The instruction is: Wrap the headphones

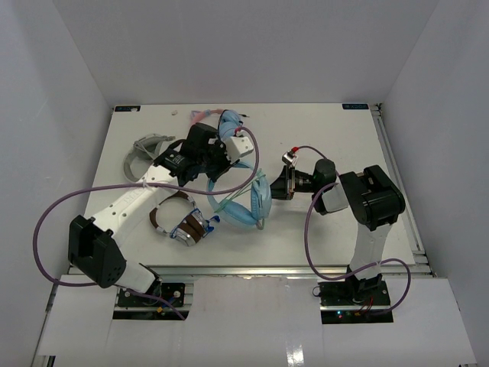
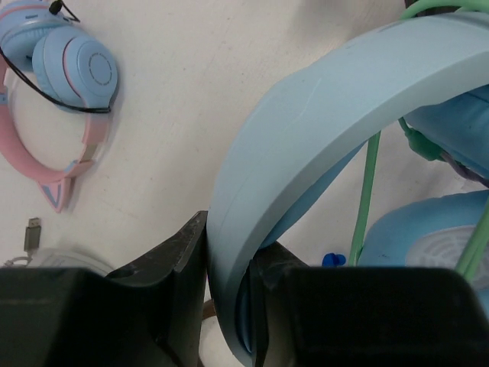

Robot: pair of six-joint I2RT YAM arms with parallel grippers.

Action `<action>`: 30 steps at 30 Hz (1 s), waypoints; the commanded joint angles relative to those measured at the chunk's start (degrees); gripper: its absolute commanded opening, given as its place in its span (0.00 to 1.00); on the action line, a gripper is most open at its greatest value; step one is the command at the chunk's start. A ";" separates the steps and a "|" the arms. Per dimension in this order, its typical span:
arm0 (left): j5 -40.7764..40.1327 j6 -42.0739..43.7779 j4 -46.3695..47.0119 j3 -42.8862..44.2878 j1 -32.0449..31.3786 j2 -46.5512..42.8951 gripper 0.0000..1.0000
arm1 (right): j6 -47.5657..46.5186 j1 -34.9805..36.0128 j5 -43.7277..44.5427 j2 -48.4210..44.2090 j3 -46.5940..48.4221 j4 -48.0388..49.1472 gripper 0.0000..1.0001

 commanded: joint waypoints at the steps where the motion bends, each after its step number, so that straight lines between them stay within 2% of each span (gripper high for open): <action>1: 6.10 10.19 4.17 -3.40 -0.71 -7.29 0.00 | 4.65 0.01 -1.20 -0.09 3.00 33.11 0.08; 4: 7.31 13.45 4.29 -4.34 -0.79 -8.39 0.00 | 7.40 -0.06 -1.15 0.35 4.44 33.18 0.08; 11: 7.86 15.33 1.61 -2.66 -0.79 -4.23 0.00 | 12.30 -0.13 -1.13 3.39 6.76 33.18 0.08; 15: 7.96 16.11 0.13 -0.62 -0.79 0.36 0.00 | 13.71 -0.76 -1.17 4.52 6.91 33.27 0.08; 19: 12.01 18.11 0.15 0.30 -0.70 2.78 0.00 | 15.49 -3.31 1.05 4.68 7.76 33.27 0.08; 25: 10.81 19.81 -1.33 2.14 -0.70 8.33 0.00 | 16.73 -5.25 0.98 2.94 10.60 33.18 0.08; 30: 14.12 20.86 -1.43 1.42 -0.79 8.73 0.00 | 16.64 -5.34 0.37 2.82 11.04 33.18 0.08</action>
